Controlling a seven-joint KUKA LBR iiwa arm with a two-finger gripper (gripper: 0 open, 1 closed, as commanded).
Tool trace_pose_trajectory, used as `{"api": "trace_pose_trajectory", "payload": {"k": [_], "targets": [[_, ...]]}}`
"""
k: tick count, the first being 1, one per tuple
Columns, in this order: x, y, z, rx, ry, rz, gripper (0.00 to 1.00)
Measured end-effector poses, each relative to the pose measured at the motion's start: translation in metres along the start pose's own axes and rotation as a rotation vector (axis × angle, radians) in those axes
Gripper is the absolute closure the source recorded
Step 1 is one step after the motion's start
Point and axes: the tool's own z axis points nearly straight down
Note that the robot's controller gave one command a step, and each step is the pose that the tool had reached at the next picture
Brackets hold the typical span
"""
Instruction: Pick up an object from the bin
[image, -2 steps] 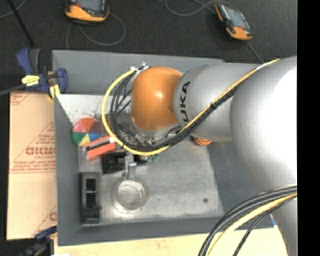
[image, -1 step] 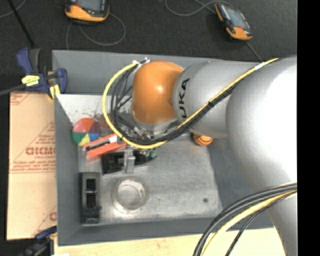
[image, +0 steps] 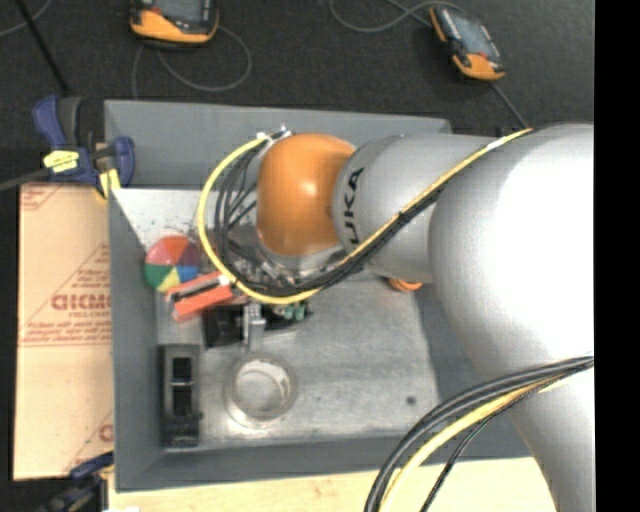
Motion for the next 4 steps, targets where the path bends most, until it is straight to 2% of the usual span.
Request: {"api": "trace_pose_trajectory", "payload": {"k": [1, 3, 4], "targets": [[-0.013, 0.004, 0.015, -0.004, -0.006, -0.065, 1.00], [-0.012, 0.004, 0.012, -0.004, -0.005, -0.064, 1.00], [-0.010, 0.004, -0.003, -0.002, 0.003, -0.064, 1.00]]}}
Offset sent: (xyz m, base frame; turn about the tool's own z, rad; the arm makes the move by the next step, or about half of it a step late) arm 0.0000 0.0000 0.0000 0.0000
